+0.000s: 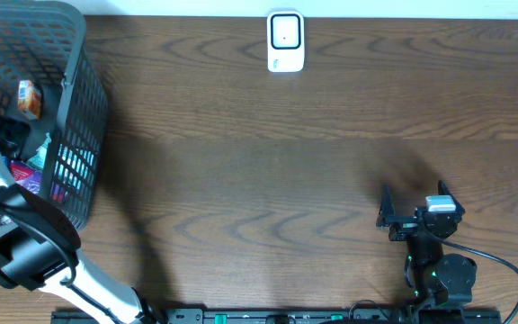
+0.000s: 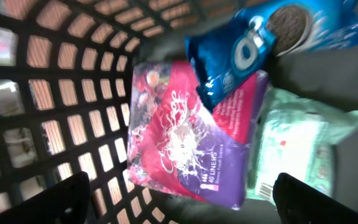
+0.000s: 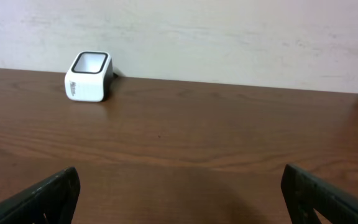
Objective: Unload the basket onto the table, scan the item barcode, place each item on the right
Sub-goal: 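Reach into the basket and grasp the pink-purple pad pack with left gripper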
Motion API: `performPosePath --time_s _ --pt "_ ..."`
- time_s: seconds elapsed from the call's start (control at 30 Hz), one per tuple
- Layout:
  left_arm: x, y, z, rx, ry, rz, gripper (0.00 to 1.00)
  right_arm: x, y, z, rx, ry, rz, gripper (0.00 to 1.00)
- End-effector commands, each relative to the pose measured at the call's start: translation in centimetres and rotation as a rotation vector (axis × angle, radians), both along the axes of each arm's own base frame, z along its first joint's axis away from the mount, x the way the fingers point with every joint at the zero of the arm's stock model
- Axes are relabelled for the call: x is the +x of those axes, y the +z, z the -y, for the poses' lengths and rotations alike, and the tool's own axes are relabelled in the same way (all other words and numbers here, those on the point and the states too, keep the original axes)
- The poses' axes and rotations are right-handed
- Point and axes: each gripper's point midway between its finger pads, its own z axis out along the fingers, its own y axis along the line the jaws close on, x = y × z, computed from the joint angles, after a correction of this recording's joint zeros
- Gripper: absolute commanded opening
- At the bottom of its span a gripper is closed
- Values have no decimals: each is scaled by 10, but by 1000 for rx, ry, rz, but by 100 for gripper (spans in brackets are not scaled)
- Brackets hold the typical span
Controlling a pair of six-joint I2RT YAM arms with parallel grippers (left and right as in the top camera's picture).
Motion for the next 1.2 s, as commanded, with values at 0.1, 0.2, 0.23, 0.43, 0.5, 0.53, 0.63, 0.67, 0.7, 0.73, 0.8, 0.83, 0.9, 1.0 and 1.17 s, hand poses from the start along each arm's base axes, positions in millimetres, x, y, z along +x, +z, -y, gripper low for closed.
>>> performPosePath --time_s 0.1,0.2,0.23,0.43,0.5,0.53,0.63,0.67,0.7,0.73,0.8,0.83,0.9,1.0,1.17 --pt "-17 -52 8 -33 21 -93 86 0 -1 -1 -2 2 -1 99" --pt "-20 -69 11 -45 20 -99 81 0 -1 0 -2 2 -1 99" --pt "-21 -72 11 -47 20 -101 79 0 -1 -1 -2 2 -1 99" --pt "-26 -89 17 -58 14 -120 70 0 -1 0 -2 2 -1 99" --pt "-29 -94 19 -62 14 -127 71 0 -1 -1 -2 2 -1 99" --pt "-29 -98 20 -63 14 -127 71 0 -1 0 -2 2 -1 99" --pt "-30 -109 20 -58 14 -119 71 0 -1 -1 -2 2 -1 99" --pt "-27 -114 20 -57 10 -104 71 0 -1 0 -2 2 -1 99" --pt "-23 -118 20 -66 -18 -91 71 0 -1 -1 -2 2 -1 99" --pt "-20 -119 20 -76 -37 -81 71 0 -1 -1 -2 2 -1 99" --pt "-8 -122 26 -129 -91 -31 71 0 -1 -1 -2 2 -1 99" --pt "-4 -121 28 -143 -99 -13 71 0 -1 -1 -2 2 -1 99" --pt "2 -114 27 -142 -101 13 71 0 -1 -1 -2 2 -1 99" --pt "7 -100 25 -119 -107 49 71 0 -1 -1 -2 2 -1 99" --pt "15 -66 21 -58 -115 150 71 0 -1 0 -2 1 -1 99"
